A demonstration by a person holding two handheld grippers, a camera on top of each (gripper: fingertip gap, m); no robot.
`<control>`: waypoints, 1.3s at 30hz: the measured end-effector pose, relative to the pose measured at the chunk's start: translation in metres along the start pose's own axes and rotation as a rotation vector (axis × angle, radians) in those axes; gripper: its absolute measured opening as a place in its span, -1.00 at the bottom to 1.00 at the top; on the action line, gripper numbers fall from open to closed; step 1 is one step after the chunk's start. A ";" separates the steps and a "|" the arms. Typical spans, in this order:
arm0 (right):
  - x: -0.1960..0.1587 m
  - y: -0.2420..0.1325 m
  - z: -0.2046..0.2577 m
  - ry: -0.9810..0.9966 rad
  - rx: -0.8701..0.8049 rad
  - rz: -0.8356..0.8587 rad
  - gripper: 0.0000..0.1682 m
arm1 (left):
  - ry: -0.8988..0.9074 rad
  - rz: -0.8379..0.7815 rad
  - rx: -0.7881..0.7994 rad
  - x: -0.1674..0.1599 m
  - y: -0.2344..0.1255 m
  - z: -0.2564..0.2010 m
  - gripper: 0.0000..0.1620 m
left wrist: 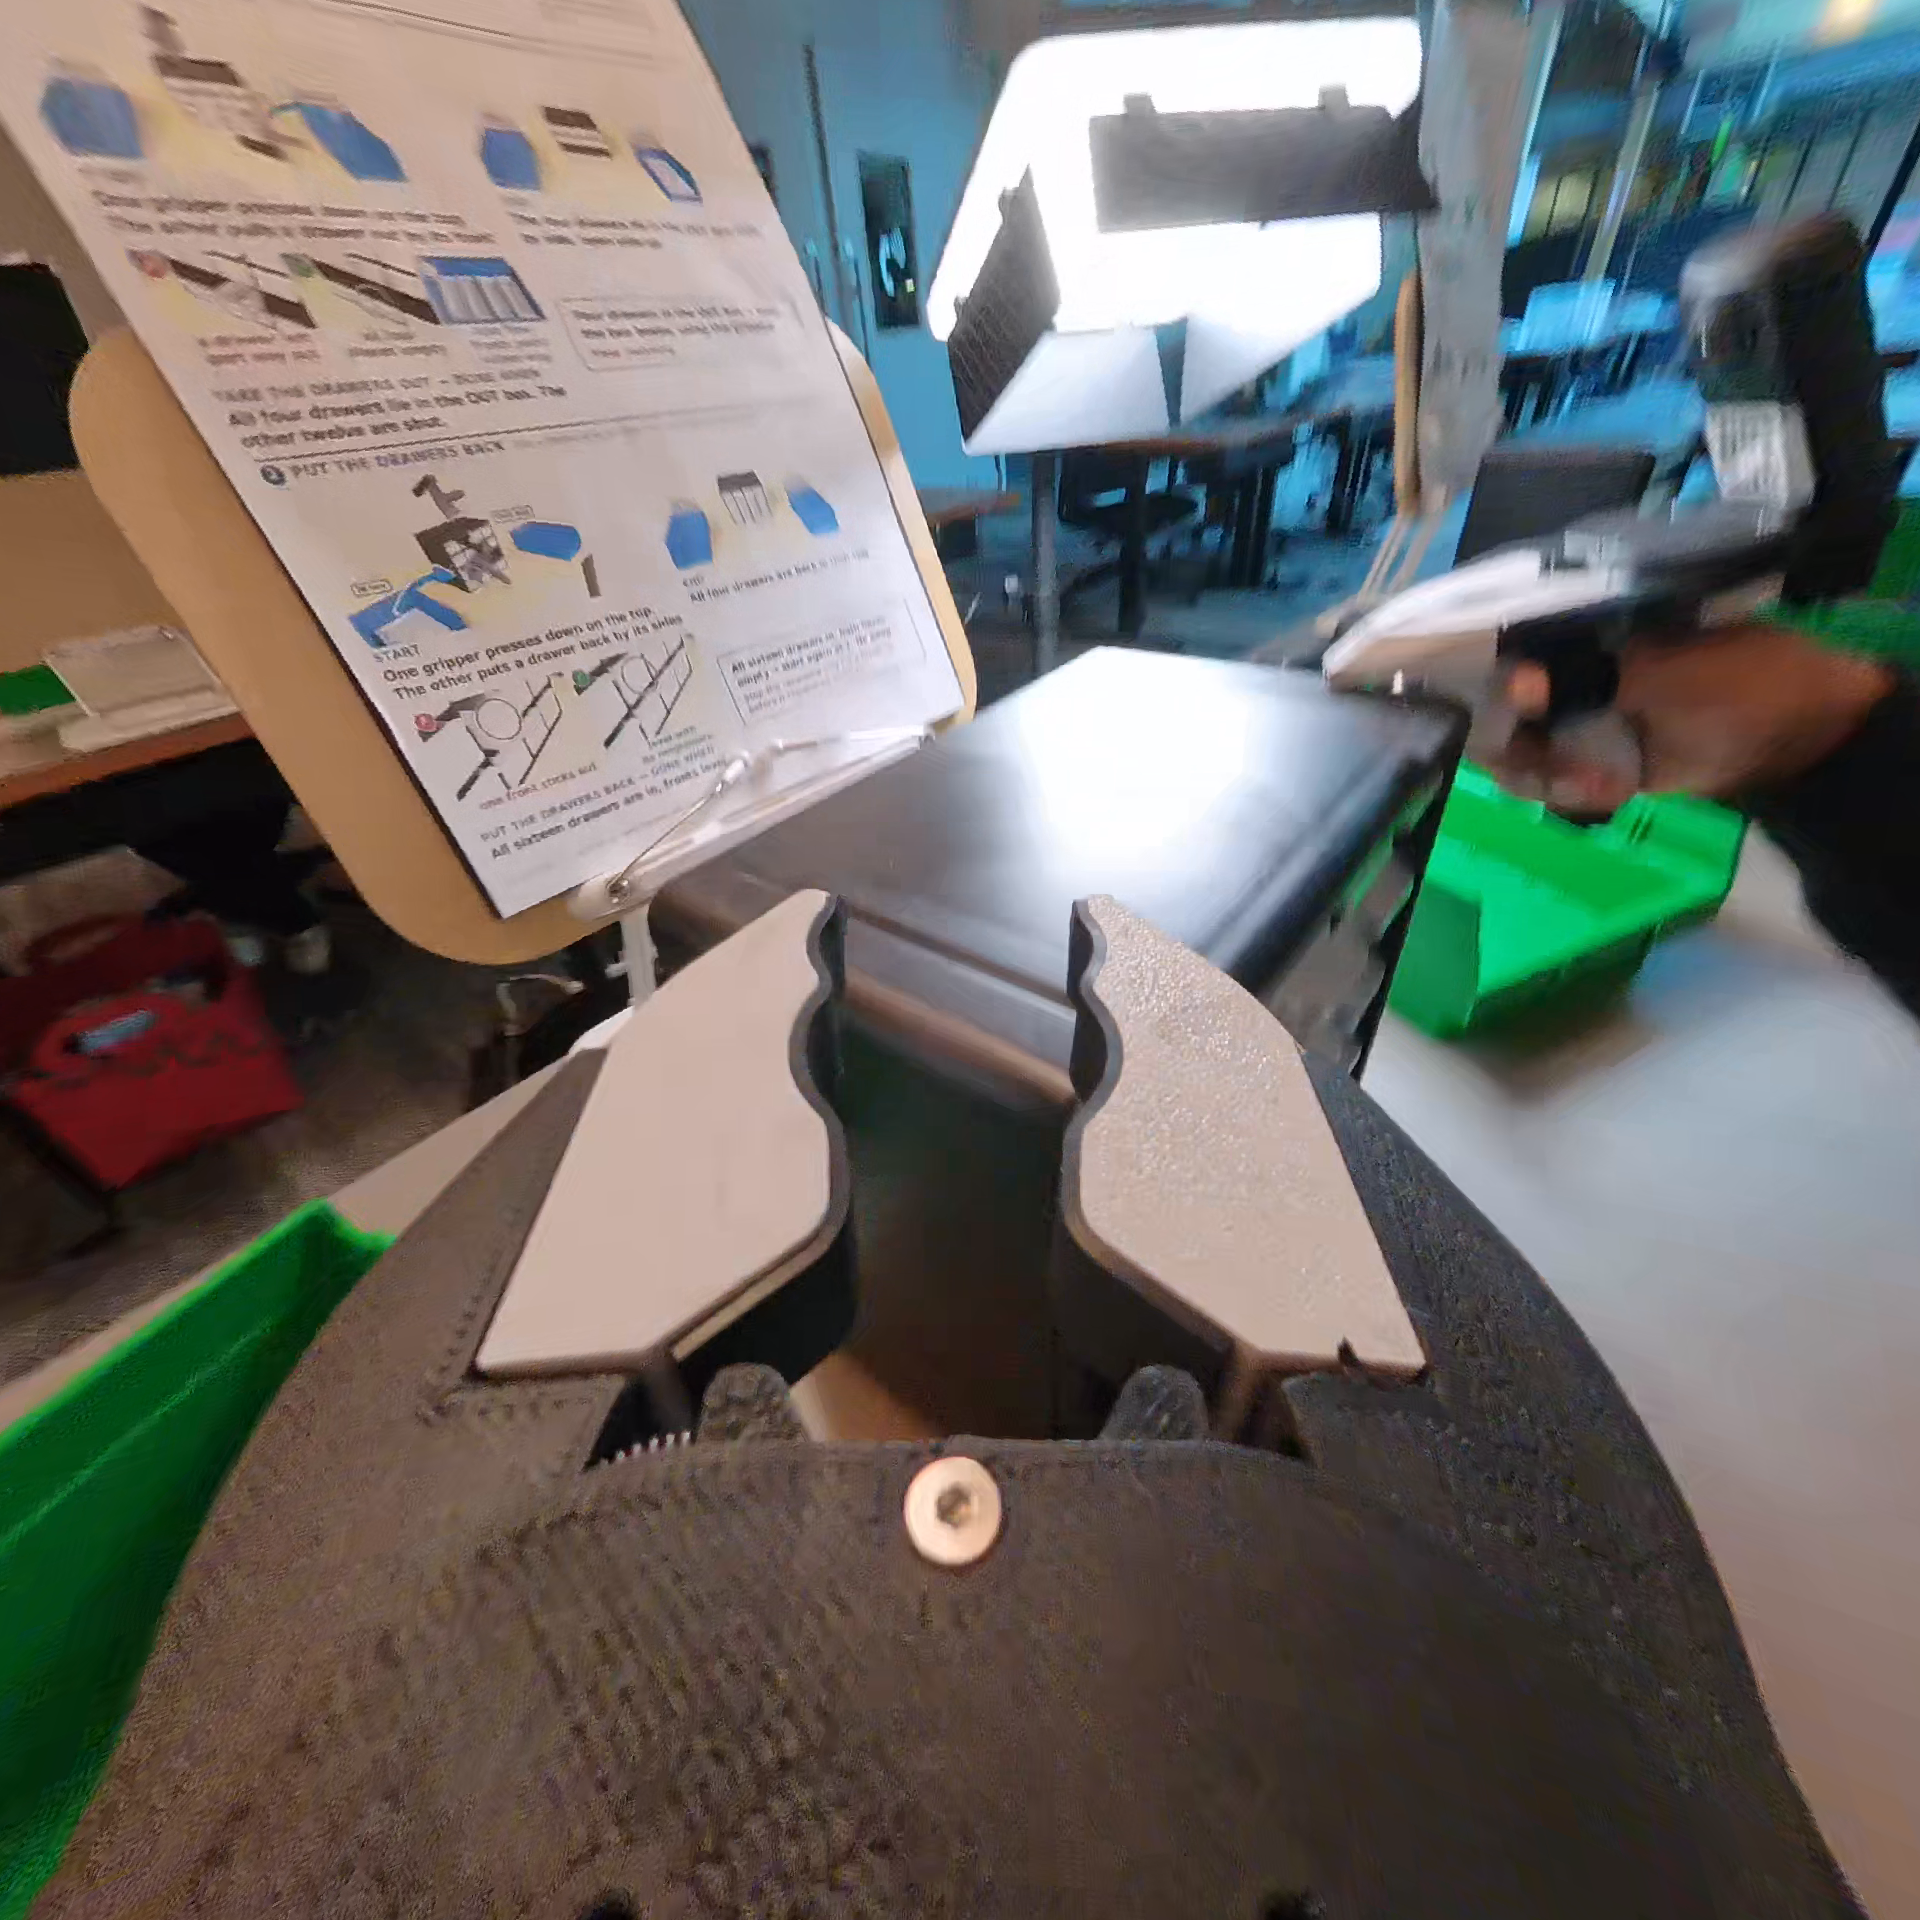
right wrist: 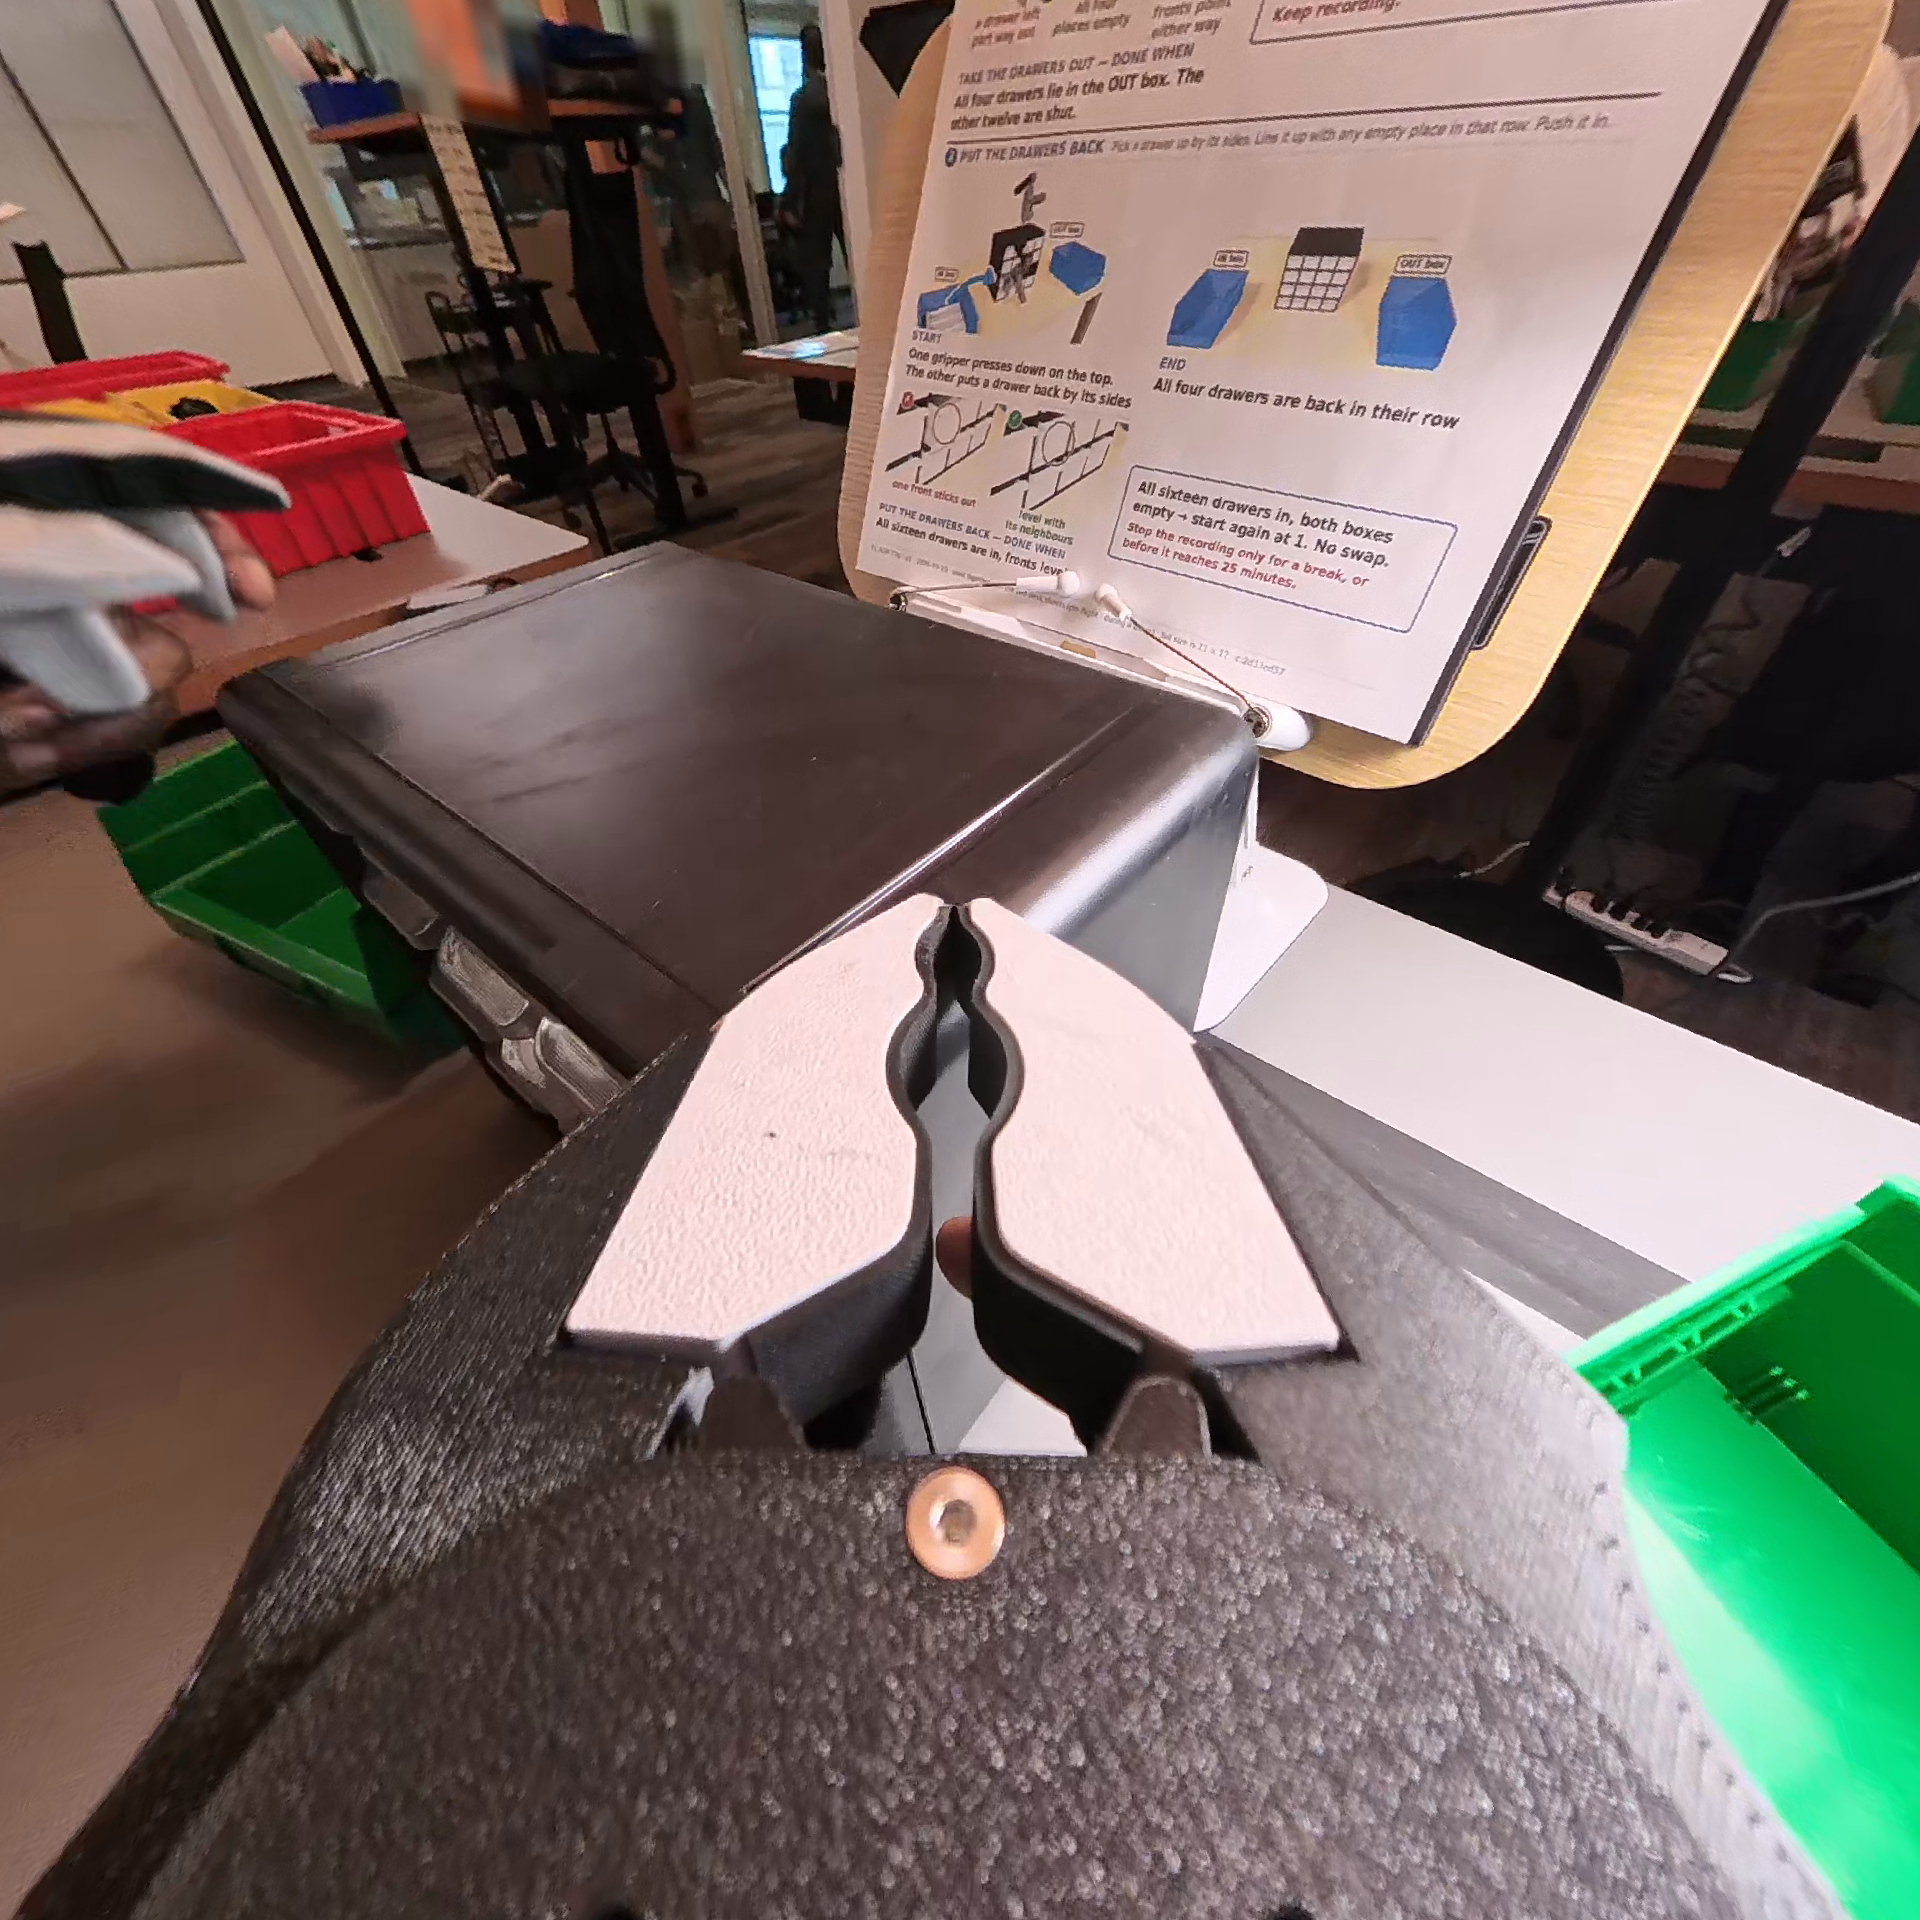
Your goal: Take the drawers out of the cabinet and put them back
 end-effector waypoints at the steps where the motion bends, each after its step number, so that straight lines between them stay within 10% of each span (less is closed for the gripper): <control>1: 0.000 -0.001 0.001 -0.010 -0.007 0.001 -0.99 | -0.057 -0.032 -0.005 0.004 0.005 0.005 -0.49; 10: 0.041 -0.029 0.034 -0.183 -0.023 -0.153 -0.95 | -0.432 -0.173 -0.244 -0.021 0.021 0.008 -0.52; 17: 0.056 -0.038 0.098 -0.347 0.077 -0.193 -0.85 | -0.371 -0.124 -0.227 -0.028 0.025 0.001 -0.50; 30: -0.048 0.056 0.206 -0.627 0.335 0.080 -0.78 | -0.167 -0.008 -0.124 -0.026 0.023 -0.010 -0.63; 39: -0.076 0.086 0.219 -0.967 -0.076 -0.210 -0.76 | -0.121 0.024 -0.112 -0.025 0.022 -0.011 -0.64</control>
Point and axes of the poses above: each gripper's, where its closed fingertips meet, y out along the fingers, x out of its top, z = x × y across the jaws, the point moved 6 cm from there along -y, back along the fingers, and after that the axes turned 4 degrees about -x, right-handed, at the moved point
